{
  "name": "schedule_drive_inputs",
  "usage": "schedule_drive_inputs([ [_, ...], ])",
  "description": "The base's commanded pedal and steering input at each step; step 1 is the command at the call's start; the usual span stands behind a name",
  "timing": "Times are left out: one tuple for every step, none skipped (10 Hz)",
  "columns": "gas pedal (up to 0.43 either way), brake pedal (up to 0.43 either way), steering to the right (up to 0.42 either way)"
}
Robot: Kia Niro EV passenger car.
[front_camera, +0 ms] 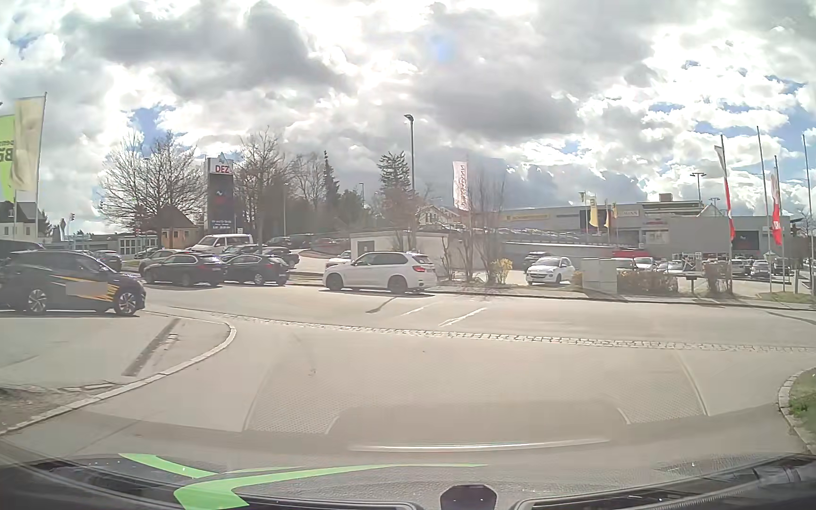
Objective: Follow the waypoints while adhering to traffic rules and regulations
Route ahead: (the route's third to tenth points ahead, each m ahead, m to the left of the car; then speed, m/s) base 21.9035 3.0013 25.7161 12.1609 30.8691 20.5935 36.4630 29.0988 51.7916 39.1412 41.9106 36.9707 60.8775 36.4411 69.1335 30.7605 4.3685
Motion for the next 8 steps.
schedule_drive_inputs([
  [0.000, 0.177, 0.251],
  [0.000, 0.183, 0.254],
  [0.000, 0.189, 0.257],
  [0.000, 0.189, 0.256],
  [0.000, 0.189, 0.254],
  [0.000, 0.189, 0.252],
  [0.000, 0.195, 0.249],
  [0.000, 0.201, 0.246],
])
